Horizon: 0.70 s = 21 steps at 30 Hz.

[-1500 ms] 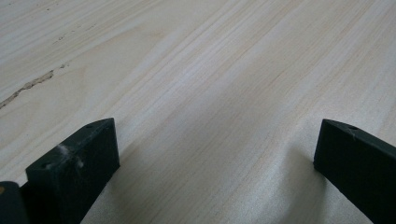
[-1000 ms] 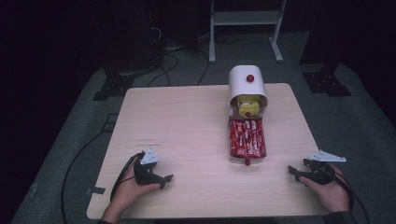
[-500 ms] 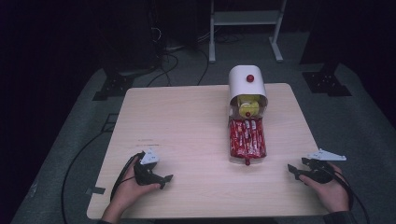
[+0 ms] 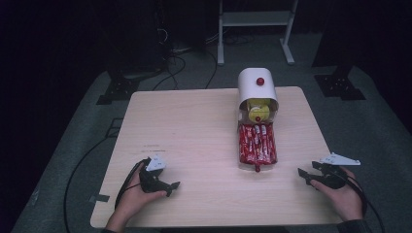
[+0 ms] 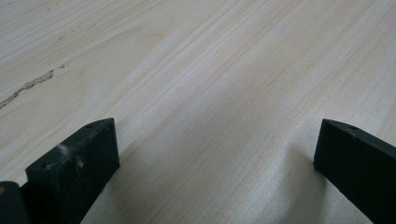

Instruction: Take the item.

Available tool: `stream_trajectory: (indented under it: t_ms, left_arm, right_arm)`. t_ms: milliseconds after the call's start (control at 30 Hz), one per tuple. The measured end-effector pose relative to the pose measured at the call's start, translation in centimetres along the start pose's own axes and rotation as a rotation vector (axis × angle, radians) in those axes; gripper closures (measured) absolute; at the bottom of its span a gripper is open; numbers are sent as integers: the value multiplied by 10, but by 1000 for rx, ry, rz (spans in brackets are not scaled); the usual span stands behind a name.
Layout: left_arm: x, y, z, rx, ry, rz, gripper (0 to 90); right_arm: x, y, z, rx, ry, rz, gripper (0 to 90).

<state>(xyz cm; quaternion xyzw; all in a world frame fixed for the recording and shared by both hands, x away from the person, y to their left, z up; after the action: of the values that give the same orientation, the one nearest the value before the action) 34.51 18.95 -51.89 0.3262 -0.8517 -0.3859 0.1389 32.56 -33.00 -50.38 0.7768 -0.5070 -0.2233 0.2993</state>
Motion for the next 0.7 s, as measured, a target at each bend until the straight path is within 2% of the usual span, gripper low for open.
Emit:
stream_trajectory:
  t_ms: [700]
  left_arm:
    - [0,0,0,0,1,1,0]
  right_arm:
    - [-2,3,-17,34,12,-15,332]
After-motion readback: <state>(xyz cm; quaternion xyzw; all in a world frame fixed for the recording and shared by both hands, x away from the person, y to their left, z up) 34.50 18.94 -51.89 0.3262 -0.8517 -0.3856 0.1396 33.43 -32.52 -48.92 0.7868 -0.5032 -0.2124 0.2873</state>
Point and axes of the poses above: each handheld gripper's, and its own axes: y roughly backward along the jaws, z roughly out of its underside, x roughly to its right, the point moved 5 cm from there along -y, roughly forward along the jaws, and after that the axes turned 4 degrees about -x, right-handed, at the moved point
